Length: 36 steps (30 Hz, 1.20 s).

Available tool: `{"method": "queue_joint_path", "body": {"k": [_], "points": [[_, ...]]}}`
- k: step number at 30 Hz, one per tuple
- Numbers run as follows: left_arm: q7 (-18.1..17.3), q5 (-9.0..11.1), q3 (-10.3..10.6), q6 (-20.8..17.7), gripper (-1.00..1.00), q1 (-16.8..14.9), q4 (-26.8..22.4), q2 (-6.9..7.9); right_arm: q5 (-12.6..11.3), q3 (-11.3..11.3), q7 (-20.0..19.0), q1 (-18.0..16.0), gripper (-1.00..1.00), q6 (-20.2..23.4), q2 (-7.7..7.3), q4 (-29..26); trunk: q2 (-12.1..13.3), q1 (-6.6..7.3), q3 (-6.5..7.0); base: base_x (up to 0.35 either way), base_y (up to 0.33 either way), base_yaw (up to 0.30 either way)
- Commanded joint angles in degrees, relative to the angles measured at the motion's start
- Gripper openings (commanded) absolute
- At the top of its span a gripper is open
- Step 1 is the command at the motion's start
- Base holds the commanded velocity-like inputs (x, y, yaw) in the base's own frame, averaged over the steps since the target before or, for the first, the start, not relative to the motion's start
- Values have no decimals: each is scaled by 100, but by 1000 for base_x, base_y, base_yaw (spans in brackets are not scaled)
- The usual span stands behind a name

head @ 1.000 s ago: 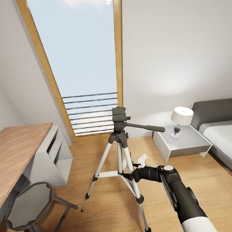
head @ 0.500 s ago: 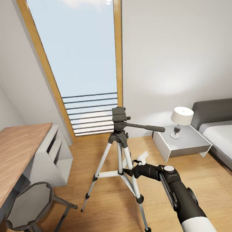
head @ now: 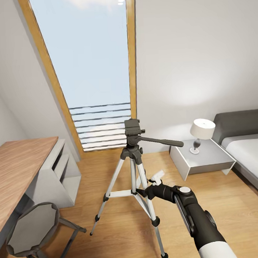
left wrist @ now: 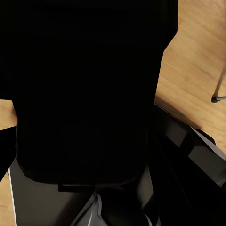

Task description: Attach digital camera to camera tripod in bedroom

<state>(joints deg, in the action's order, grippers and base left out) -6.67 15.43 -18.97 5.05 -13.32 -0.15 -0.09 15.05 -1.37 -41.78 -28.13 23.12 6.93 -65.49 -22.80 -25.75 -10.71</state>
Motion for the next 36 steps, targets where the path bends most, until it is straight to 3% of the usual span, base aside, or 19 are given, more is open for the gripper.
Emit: {"method": "queue_joint_path", "body": {"k": [1, 18, 36], "points": [[-27, 48, -1, 14, -100, -4, 6, 0, 43, -14, -34, -3, 100, 15, 40, 58, -12, -3, -11, 0, 0, 0], [-27, 48, -1, 14, -100, -4, 6, 0, 43, -14, 598, -6, 100, -552, 214, 214, -12, -3, -11, 0, 0, 0], [-27, 48, -1, 14, -100, -4, 6, 0, 42, -45, 568, -8, 100, -608, 161, 152, -12, -3, -11, 0, 0, 0]]}}
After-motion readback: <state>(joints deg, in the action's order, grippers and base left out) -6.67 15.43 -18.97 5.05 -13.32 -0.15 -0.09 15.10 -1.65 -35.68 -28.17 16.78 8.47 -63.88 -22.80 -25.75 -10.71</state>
